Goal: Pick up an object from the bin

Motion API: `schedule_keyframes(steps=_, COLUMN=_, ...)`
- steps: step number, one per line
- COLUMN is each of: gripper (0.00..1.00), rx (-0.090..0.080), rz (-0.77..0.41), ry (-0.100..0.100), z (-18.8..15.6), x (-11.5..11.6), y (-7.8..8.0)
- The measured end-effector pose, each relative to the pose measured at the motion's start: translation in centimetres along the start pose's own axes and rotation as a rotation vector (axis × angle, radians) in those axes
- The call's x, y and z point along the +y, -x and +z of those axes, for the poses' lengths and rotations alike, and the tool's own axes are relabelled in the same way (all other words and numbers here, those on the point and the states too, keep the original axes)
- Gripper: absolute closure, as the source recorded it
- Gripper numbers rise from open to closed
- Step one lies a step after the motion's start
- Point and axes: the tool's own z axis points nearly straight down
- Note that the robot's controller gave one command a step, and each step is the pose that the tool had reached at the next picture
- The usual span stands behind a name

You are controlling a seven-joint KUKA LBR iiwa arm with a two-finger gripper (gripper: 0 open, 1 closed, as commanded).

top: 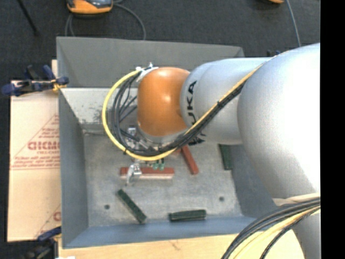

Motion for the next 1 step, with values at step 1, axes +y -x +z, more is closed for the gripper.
schedule_keyframes(steps=1, gripper=1.00, rx=-0.004, rz=0.016, ry=0.006, z=3.23, x=-4.47, y=-0.13)
